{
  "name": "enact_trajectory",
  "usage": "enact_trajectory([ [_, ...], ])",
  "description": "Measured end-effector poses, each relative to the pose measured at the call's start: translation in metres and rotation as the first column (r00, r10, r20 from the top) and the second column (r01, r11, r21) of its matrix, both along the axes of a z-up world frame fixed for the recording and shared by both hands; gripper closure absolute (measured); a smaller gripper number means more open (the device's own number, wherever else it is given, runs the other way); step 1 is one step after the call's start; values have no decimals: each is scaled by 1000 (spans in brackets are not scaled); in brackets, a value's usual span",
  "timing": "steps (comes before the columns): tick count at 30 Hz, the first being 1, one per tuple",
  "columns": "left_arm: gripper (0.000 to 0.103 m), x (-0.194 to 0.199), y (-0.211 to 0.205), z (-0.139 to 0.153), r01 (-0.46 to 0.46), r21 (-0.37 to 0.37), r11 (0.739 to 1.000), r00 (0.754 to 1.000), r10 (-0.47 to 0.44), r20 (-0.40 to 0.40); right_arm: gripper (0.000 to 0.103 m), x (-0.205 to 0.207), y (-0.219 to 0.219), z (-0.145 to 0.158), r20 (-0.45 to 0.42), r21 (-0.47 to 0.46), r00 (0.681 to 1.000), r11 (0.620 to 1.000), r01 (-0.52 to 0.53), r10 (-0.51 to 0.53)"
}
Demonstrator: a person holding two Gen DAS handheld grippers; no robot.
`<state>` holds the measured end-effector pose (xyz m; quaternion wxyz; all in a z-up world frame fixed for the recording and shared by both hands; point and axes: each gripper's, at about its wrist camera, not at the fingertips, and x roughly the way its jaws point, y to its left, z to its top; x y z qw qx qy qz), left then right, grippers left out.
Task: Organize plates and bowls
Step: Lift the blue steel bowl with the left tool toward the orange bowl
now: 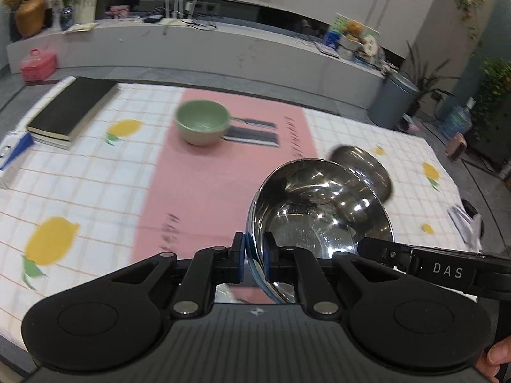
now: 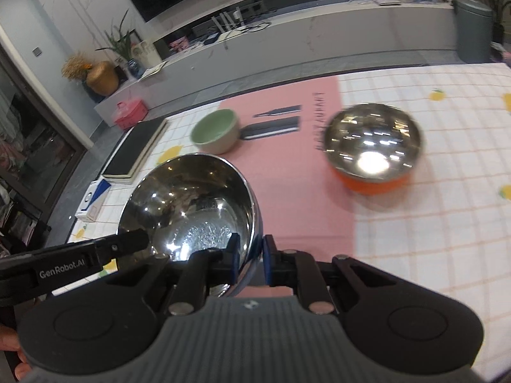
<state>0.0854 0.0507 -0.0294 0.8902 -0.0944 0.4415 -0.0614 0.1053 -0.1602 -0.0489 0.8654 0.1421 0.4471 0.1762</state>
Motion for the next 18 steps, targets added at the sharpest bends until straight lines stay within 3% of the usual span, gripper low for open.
enact_trajectory([
  [11, 91, -23, -62, -29, 89, -39, 995, 991, -92, -94, 90, -40, -70, -16, -52, -34, 996, 997, 72, -74],
  [18, 91, -31, -77, -47, 99, -39, 994, 983, -104, -153, 90, -49, -92, -36, -107, -24, 990, 995, 93, -95],
])
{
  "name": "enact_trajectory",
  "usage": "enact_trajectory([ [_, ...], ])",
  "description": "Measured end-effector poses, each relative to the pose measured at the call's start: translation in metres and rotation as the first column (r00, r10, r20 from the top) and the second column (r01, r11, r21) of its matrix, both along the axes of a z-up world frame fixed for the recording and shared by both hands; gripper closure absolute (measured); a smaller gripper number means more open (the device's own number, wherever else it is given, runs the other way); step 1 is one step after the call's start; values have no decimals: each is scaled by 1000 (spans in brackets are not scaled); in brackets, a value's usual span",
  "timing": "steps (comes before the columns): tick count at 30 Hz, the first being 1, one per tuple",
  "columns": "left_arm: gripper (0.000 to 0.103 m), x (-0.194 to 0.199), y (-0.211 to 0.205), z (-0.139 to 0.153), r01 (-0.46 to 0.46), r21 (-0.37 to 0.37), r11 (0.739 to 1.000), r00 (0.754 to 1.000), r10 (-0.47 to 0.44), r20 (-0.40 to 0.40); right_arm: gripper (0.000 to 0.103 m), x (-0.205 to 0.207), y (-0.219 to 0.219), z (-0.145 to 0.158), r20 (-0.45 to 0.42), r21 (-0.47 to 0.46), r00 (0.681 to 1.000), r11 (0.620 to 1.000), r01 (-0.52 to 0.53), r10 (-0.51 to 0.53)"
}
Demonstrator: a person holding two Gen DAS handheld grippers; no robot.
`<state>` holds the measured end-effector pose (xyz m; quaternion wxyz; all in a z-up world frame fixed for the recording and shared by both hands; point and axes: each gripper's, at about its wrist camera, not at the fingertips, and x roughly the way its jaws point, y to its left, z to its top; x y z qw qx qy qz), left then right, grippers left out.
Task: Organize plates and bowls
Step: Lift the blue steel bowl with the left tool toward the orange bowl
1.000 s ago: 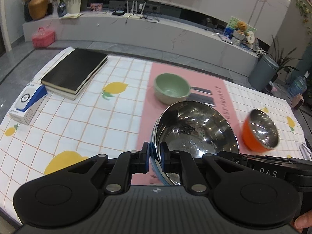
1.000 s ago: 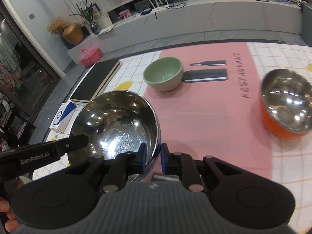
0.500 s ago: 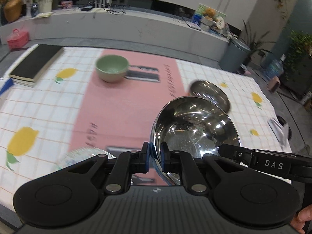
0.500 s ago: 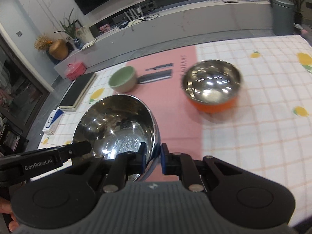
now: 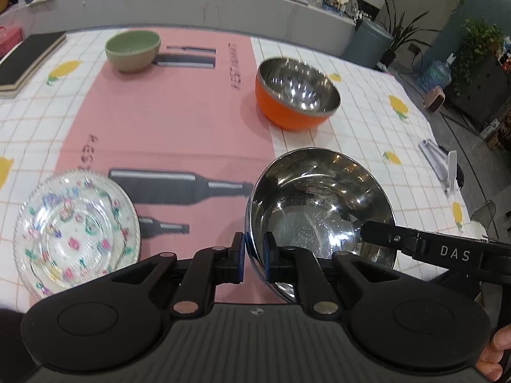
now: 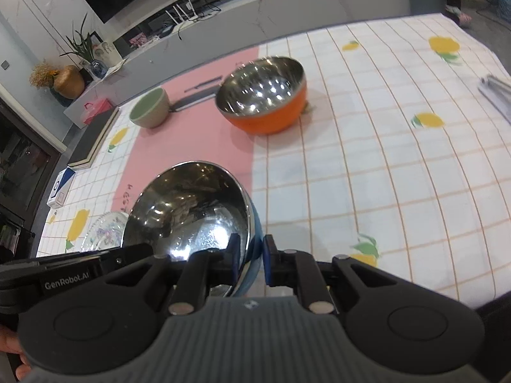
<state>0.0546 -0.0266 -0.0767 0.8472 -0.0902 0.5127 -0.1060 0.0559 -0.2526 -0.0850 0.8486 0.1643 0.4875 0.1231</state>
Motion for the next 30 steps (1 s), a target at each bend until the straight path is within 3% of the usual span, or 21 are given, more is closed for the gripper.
enact_trajectory([
  [12, 91, 0, 4, -23, -25, -8, 1000, 997, 25, -76, 90, 3, 4, -23, -48, -7, 999, 1000, -10, 10],
  [30, 90, 5, 17, -25, -67, -4, 998, 995, 66, -68, 91, 20, 13, -38, -89, 12, 996, 1000, -18, 19],
])
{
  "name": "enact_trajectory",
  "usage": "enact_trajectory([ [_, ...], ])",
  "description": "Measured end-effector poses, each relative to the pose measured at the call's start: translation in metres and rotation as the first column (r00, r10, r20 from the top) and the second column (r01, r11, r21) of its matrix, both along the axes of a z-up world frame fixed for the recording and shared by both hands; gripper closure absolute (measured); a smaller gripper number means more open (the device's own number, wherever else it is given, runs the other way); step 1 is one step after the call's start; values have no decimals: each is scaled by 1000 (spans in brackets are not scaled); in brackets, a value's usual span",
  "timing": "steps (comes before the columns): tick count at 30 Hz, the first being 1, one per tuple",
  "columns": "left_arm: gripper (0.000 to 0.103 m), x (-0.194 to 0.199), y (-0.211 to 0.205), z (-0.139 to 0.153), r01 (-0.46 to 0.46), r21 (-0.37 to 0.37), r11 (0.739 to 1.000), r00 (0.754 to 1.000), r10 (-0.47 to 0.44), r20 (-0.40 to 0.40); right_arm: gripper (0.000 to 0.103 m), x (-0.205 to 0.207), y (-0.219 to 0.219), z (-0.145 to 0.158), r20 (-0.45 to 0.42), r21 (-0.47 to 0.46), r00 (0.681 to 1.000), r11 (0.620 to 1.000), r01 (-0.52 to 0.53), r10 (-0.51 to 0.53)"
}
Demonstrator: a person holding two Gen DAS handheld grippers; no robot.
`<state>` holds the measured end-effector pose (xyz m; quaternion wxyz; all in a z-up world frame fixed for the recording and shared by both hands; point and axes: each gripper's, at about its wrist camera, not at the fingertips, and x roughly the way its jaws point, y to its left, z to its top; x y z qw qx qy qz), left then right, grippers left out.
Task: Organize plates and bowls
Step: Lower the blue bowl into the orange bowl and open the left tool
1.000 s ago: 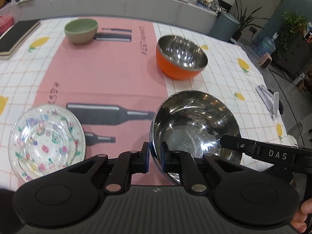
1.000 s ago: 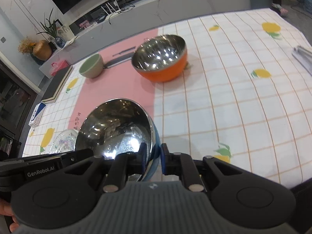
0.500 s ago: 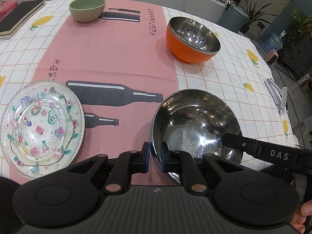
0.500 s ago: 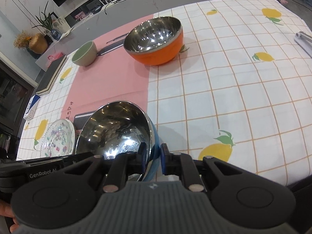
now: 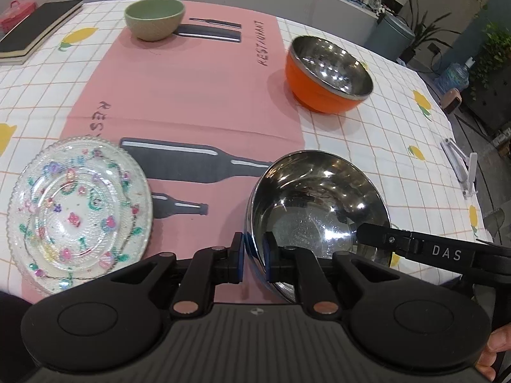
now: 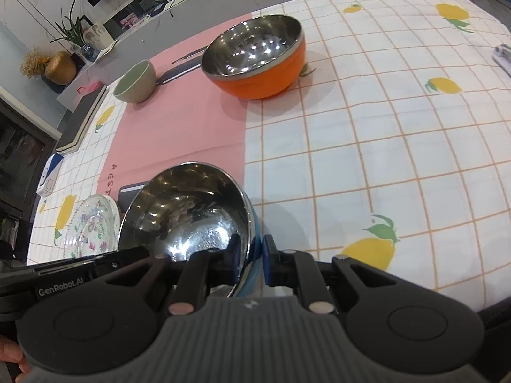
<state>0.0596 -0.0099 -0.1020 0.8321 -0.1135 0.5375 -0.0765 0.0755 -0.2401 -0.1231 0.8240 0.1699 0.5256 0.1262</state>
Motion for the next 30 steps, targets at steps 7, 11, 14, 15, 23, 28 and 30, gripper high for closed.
enact_trajectory([
  [7, 90, 2, 6, -2, -11, -16, 1000, 1000, 12, 10, 91, 6, 9, -4, 22, 1, 1000, 1000, -3, 3],
  [11, 89, 4, 8, -3, -16, -31, 999, 1000, 16, 13, 90, 10, 9, -3, 27, -3, 1000, 1000, -2, 2],
  [14, 78, 2, 8, 1, -23, 13, 1000, 999, 23, 42, 83, 10, 8, -2, 35, -8, 999, 1000, 1, -1],
  [15, 78, 1, 9, 3, -24, 20, 1000, 998, 23, 54, 72, 10, 7, -1, 40, -20, 999, 1000, 7, -7],
  [23, 72, 12, 19, 36, -14, -18, 1000, 989, 17, 144, 48, 11, -10, 20, 113, -32, 991, 997, 70, -66],
  [28, 72, 32, 13, 57, 23, 20, 1000, 978, -26, 207, 44, 16, -19, 42, 222, -53, 969, 991, 123, -109],
  [30, 72, 41, 8, 64, 43, 39, 998, 972, -51, 230, 44, 20, -23, 49, 254, -64, 959, 987, 147, -127],
])
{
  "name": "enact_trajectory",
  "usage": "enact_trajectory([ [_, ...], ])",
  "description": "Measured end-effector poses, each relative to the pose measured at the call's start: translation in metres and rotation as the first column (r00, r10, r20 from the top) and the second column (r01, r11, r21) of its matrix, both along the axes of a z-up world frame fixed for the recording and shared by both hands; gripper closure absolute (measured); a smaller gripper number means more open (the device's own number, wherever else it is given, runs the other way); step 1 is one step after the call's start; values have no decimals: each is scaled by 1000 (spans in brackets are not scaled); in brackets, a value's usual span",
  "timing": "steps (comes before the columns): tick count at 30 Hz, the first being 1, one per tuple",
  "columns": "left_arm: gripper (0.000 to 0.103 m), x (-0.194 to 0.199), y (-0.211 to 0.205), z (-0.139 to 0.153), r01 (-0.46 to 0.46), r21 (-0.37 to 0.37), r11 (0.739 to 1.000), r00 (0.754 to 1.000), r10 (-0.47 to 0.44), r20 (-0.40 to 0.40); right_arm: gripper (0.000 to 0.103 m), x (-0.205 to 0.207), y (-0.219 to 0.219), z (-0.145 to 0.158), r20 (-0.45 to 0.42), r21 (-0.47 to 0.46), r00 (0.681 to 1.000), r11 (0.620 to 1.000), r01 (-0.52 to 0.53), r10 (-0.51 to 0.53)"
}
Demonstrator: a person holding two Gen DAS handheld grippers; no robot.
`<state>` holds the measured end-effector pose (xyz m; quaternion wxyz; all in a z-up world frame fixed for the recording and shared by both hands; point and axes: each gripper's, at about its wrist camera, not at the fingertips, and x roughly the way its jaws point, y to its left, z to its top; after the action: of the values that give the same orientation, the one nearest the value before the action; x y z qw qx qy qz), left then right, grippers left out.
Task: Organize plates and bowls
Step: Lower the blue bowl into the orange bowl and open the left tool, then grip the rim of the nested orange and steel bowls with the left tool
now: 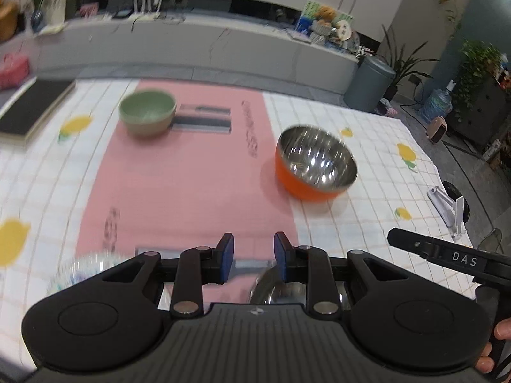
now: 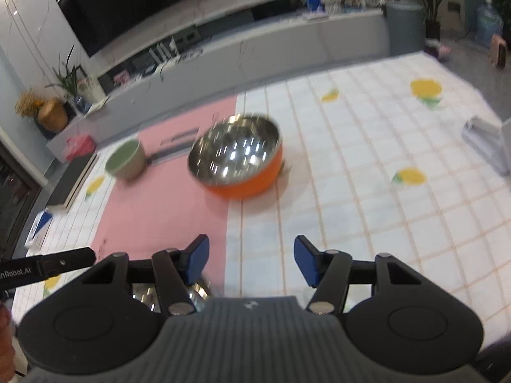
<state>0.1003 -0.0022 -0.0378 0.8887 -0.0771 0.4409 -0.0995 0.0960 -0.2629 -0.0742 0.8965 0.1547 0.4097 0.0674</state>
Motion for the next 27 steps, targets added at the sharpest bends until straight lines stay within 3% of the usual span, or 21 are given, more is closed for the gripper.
enact_trajectory([
  [5, 72, 26, -14, 13, 67, 16, 998, 997, -68, 40, 44, 20, -7, 9, 22, -12, 999, 999, 42, -42],
  [12, 70, 68, -34, 9, 123, 45, 991, 992, -125, 34, 44, 55, -5, 7, 12, -42, 999, 998, 47, -46],
  [27, 63, 145, -61, -46, 161, 28, 986, 985, -159, -70, 50, 131, -5, -34, -85, -47, 994, 997, 61, -64],
])
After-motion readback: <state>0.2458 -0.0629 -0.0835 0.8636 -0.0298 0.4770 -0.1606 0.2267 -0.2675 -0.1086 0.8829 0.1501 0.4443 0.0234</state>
